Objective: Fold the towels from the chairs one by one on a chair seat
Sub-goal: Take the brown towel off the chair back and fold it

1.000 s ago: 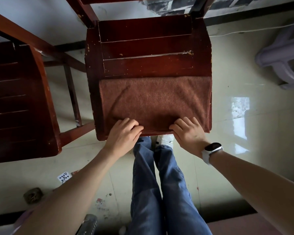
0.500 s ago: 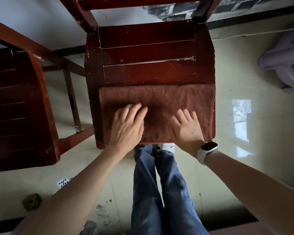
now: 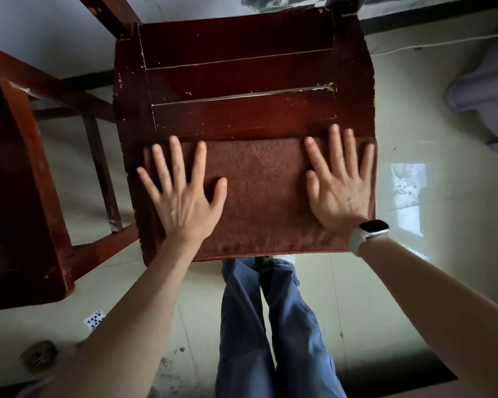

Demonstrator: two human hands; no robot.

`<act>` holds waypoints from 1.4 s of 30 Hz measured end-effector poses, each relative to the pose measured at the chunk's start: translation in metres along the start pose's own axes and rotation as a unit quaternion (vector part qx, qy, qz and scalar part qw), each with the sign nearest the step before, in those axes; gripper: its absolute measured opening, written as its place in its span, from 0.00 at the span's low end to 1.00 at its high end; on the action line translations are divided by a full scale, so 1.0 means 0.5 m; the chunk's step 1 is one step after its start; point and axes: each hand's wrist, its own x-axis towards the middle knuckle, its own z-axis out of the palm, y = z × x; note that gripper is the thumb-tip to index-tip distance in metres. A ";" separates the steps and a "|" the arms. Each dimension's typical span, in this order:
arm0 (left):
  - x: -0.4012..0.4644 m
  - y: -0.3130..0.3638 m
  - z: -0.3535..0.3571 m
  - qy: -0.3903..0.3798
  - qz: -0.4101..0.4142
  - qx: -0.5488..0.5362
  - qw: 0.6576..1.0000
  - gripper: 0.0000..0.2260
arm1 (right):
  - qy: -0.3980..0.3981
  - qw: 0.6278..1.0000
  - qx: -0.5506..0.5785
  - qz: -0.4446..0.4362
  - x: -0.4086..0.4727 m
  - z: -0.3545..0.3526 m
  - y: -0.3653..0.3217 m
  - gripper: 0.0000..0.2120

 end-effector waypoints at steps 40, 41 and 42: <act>-0.134 -0.028 -0.135 -0.134 -0.352 -0.656 0.654 0.08 | -0.172 0.865 0.433 0.187 -0.010 -0.218 -0.195 0.15; -0.141 -0.035 -0.134 -0.139 -0.376 -0.693 0.599 0.08 | -0.192 0.860 0.440 0.173 -0.005 -0.216 -0.235 0.14; -0.148 -0.043 -0.132 -0.139 -0.391 -0.716 0.562 0.09 | -0.215 0.843 0.463 0.166 -0.001 -0.213 -0.273 0.13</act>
